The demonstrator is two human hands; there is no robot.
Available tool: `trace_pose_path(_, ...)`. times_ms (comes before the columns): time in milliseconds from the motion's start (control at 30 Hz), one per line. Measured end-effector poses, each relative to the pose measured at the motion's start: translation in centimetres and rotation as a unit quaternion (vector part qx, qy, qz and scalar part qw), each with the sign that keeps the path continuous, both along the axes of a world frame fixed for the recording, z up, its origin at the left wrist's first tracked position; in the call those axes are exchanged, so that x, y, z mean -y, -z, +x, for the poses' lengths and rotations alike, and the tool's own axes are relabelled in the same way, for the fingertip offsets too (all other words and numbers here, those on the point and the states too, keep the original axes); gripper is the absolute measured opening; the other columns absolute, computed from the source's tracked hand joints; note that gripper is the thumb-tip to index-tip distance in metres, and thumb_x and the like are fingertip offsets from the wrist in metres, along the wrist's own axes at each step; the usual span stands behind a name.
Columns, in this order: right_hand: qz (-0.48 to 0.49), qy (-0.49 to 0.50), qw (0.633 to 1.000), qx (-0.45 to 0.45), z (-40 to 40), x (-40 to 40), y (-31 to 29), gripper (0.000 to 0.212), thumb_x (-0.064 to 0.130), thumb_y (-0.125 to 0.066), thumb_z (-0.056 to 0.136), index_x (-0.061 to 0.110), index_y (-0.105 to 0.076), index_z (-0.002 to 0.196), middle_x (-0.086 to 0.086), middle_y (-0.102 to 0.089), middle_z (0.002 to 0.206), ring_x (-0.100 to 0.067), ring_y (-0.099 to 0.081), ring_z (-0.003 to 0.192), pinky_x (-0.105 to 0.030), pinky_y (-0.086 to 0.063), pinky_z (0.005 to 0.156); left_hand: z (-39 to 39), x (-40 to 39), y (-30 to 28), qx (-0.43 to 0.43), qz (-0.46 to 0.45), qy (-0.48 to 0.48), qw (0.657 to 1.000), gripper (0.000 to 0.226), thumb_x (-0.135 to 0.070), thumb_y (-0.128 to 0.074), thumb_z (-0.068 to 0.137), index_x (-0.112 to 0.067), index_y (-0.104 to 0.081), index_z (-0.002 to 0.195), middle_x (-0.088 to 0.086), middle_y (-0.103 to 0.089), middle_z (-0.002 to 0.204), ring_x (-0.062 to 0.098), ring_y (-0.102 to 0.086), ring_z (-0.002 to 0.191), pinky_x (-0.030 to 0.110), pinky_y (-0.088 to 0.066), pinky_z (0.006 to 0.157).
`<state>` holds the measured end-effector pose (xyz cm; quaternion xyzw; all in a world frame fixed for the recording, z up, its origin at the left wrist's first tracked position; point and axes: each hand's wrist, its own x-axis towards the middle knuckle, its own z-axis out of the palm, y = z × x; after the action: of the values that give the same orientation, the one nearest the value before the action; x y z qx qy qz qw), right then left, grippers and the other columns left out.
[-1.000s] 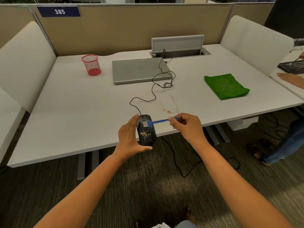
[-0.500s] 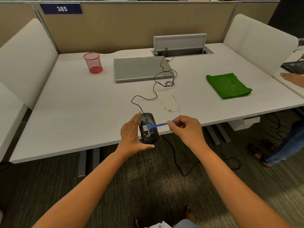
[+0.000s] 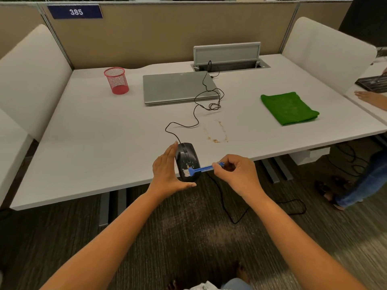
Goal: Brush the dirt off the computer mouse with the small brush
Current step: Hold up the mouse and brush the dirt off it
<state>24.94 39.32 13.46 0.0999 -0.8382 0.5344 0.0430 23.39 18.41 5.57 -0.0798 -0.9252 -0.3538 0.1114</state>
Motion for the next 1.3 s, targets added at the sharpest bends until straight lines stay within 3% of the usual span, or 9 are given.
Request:
trace_pose_path(167,0.022,-0.034,0.999,0.006,0.2,0.4,0.3,0.010,0.021,-0.070,0.078,0.019,-0.068,0.068,0.009,-0.061,0.063,0.003,-0.052,0.059,-0.007,-0.040,0.055,-0.2,-0.2,0.0,-0.010,0.016,0.009,1.000,0.120,-0.065,-0.072,0.049,-0.034,0.000,0.140,0.006,-0.017,0.153,0.025,-0.020,0.137,0.038,-0.010,0.107)
trace_pose_path(400,0.007,0.003,1.000,0.004,0.1,-2.0,0.9,0.029,0.016,-0.072,0.077,0.031,-0.059,0.055,0.021,-0.057,0.049,0.005,-0.049,0.050,-0.006,-0.036,0.052,-0.1,-0.3,-0.3,-0.012,0.061,0.001,0.998,0.118,-0.073,-0.068,0.047,-0.046,0.004,0.137,0.003,-0.020,0.152,0.012,-0.019,0.131,0.036,-0.012,0.105)
trace_pose_path(600,-0.071,0.013,0.997,0.031,-0.2,-2.0,1.1,0.029,0.014,-0.070,0.080,0.026,-0.060,0.055,0.019,-0.054,0.045,0.004,-0.044,0.046,-0.008,-0.034,0.051,-0.1,-0.2,0.0,-0.011,0.031,0.003,0.999,0.122,-0.065,-0.074,0.047,-0.043,0.004,0.138,0.004,-0.021,0.151,0.024,-0.023,0.135,0.038,-0.013,0.106)
trace_pose_path(800,-0.023,-0.004,1.000,0.013,0.1,-0.3,1.0,0.026,0.021,-0.071,0.079,0.035,-0.061,0.059,0.023,-0.058,0.051,0.004,-0.049,0.052,-0.006,-0.035,0.051,0.0,-0.3,0.2,-0.005,0.012,0.009,1.000,0.121,-0.066,-0.072,0.049,-0.039,0.003,0.139,0.006,-0.019,0.152,0.025,-0.022,0.136,0.038,-0.011,0.106)
trace_pose_path(1067,-0.018,0.052,0.998,-0.023,-0.1,-3.0,0.8,0.033,0.018,-0.071,0.078,0.031,-0.055,0.053,0.022,-0.055,0.049,0.002,-0.048,0.050,-0.007,-0.034,0.052,0.1,-0.3,0.2,-0.013,0.035,-0.001,0.999,0.121,-0.063,-0.074,0.047,-0.048,0.005,0.137,0.005,-0.021,0.151,0.025,-0.024,0.134,0.038,-0.014,0.105)
trace_pose_path(1300,-0.030,-0.005,0.999,-0.020,0.0,-1.0,0.6,0.026,0.020,-0.071,0.077,0.035,-0.061,0.058,0.021,-0.060,0.055,0.004,-0.051,0.053,-0.006,-0.037,0.053,0.2,-1.2,0.2,-0.007,0.024,0.010,1.000,0.121,-0.062,-0.073,0.048,-0.033,-0.001,0.140,0.005,-0.017,0.152,0.025,-0.021,0.136,0.039,-0.013,0.107)
